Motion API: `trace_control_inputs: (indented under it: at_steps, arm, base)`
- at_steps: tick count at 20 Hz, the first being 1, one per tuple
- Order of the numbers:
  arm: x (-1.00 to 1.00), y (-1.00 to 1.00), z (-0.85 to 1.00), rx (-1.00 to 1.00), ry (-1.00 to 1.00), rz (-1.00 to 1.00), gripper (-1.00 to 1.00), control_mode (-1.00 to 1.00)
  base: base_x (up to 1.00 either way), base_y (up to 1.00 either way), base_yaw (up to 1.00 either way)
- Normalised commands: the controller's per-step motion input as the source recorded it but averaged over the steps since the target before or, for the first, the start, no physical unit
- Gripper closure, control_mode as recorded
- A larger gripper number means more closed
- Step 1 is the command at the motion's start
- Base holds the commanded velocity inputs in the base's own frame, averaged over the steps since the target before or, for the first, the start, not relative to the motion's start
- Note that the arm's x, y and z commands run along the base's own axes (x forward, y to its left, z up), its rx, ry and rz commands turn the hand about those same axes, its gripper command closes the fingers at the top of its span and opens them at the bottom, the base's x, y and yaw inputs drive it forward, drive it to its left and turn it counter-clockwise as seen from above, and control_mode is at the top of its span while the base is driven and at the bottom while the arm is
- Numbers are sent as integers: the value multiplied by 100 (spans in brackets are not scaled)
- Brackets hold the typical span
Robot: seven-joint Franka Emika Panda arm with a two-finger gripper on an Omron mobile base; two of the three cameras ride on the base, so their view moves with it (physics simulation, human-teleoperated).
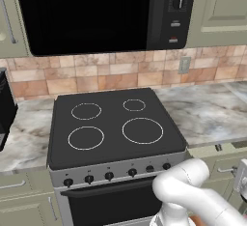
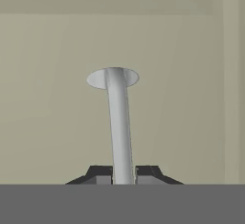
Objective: Take the tongs from the drawer on the right and place them on the dining counter next to the tray containing the kebab skewer.
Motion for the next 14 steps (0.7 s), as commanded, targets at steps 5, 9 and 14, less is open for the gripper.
trace_control_inputs:
  at_steps: [5,9,14]
  arm:
    - [-44,-2,0,2,0,0,100,-100]
    - [-47,-3,0,2,0,0,100,-100]
    - [-48,-3,0,2,0,0,100,-100]
  base:
    - [0,0,0]
    - [0,0,0]
    - [0,0,0]
